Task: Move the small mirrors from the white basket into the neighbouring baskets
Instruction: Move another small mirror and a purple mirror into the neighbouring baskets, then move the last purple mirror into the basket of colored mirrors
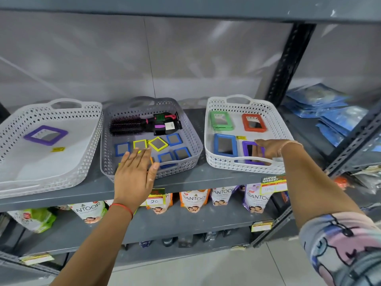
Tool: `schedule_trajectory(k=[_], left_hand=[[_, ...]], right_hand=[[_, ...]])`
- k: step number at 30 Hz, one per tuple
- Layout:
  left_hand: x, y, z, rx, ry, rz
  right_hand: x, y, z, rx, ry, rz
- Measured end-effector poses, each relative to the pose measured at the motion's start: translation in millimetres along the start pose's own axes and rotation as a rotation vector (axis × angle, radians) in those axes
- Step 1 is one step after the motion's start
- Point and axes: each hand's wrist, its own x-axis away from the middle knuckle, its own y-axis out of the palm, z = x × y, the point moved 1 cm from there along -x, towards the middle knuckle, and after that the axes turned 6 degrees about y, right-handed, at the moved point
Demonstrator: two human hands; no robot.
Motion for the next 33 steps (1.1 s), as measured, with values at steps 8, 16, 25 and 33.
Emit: schedule_trajectory(k=[8,16,25,33], left_hand=[[-0.5,2.5,-0.6,0.008,0.003,0.011],[-0.8,0.3,0.3,0.023,0.007,0.014],[6.9,-26.5,-23.0,0.127,-0.003,0.115],[45.1,-62.5,-121.7,-0.121,-0.278,0.166]], right_hand=[[15.6,-0.4,-9.3,0.155,0.034,-0.015],[27.5,-26.6,-61.8,-0.009,-0.265,0.285],[47.4,-14.3,-199.1,-0.157,-0.769,0.525],[62.7,9.7,-287.0,-0.083,-0.961,0.489]])
